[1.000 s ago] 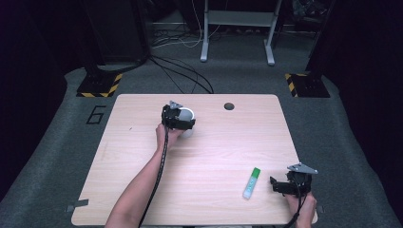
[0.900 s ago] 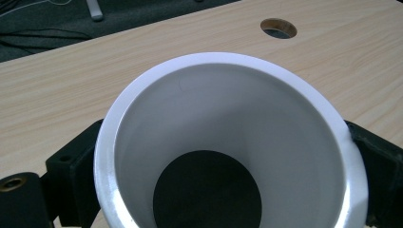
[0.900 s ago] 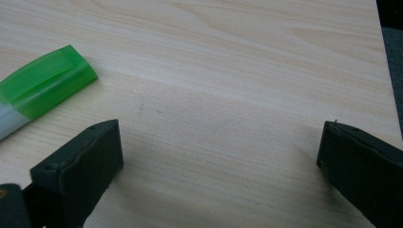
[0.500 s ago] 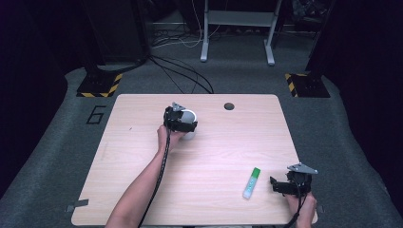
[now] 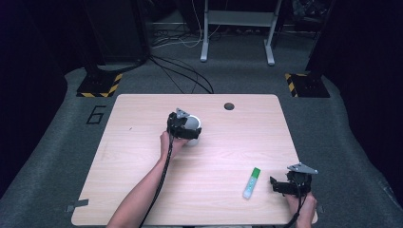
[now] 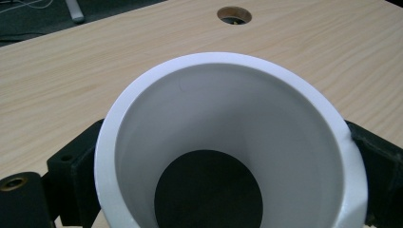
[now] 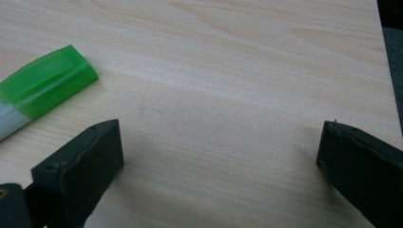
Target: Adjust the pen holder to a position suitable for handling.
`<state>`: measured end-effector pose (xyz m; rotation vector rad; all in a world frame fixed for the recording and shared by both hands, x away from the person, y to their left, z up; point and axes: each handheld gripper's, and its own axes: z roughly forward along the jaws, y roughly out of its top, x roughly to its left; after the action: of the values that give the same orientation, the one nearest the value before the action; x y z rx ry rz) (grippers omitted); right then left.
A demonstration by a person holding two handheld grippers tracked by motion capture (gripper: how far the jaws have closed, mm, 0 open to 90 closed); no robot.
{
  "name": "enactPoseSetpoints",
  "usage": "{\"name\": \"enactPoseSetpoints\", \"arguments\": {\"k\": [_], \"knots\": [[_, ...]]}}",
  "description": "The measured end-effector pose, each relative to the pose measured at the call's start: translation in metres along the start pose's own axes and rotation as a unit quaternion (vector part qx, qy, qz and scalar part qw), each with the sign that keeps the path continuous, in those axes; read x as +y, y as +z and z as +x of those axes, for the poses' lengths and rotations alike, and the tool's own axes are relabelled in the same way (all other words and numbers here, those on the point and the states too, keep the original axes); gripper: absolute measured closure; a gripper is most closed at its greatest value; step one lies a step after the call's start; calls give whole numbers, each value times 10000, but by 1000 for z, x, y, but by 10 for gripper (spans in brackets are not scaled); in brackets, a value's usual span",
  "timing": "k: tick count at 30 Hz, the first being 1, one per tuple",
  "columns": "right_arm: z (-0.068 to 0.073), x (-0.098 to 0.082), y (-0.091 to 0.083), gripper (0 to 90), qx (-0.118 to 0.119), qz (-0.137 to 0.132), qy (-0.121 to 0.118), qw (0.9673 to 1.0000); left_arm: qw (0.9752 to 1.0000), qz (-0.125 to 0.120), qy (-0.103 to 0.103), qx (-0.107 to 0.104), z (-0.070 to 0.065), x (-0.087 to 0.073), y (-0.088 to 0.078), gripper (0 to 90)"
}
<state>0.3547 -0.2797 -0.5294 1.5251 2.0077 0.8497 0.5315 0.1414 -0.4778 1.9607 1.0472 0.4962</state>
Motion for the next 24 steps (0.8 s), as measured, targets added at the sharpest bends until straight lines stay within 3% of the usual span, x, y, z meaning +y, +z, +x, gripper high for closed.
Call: {"name": "enactPoseSetpoints", "arguments": {"k": [19,24], "knots": [[0,0,0,15,7,-4,9,10000,9996,36,167,-220,-38,0,1,59],[0,0,0,16,8,-4,10,10000,9996,-8,114,-245,-49,0,4,58]]}}
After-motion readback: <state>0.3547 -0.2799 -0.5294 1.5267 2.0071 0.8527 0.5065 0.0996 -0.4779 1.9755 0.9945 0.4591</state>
